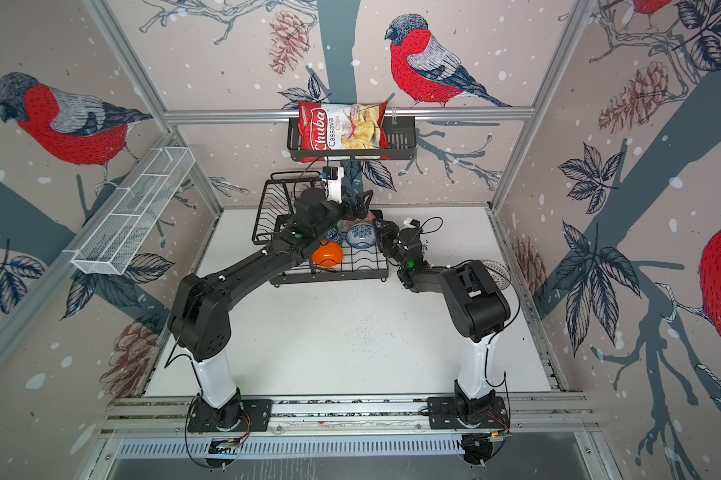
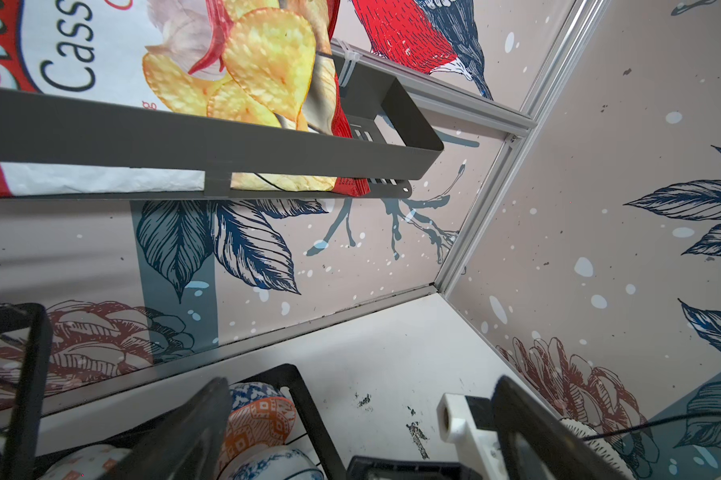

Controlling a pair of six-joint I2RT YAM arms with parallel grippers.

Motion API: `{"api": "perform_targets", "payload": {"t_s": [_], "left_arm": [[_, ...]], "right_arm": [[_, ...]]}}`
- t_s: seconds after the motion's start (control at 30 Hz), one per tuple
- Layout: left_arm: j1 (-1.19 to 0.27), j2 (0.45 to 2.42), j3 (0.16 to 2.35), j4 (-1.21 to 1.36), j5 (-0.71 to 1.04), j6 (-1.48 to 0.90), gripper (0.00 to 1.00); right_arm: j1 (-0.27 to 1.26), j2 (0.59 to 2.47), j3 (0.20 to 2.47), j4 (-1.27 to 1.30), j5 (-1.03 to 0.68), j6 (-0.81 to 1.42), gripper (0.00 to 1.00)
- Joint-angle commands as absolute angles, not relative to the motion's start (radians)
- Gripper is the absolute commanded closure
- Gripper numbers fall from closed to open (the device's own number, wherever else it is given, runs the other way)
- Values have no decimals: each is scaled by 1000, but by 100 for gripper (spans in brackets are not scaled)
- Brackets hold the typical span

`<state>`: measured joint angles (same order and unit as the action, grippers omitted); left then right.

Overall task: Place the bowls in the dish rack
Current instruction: 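Release the blue bowl and move the right gripper to the red-patterned bowl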

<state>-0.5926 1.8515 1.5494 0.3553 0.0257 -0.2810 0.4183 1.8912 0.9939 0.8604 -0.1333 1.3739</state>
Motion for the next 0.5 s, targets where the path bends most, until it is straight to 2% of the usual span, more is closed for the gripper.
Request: {"api": "perform_targets", "payload": {"t_s": [0.0, 0.1, 0.17, 0.3, 0.47], "left_arm": [[-591, 1845, 1555, 377, 41, -280, 3], [-589, 1854, 1568, 373, 63, -287, 2], [-589, 1866, 1588, 353, 80, -289, 3], [-589, 1885, 1618, 341, 109, -305, 2], [-589, 1938, 1655, 352, 184, -363, 2]], "right_arm": [[380, 1808, 992, 647, -26, 1190, 37], [327, 1710, 975, 532, 26, 1092, 32], [296, 1649, 991, 415, 59, 1003, 25], [270, 1518, 1011, 162, 226, 800, 0], [207, 1404, 969, -19, 321, 669, 0]]}}
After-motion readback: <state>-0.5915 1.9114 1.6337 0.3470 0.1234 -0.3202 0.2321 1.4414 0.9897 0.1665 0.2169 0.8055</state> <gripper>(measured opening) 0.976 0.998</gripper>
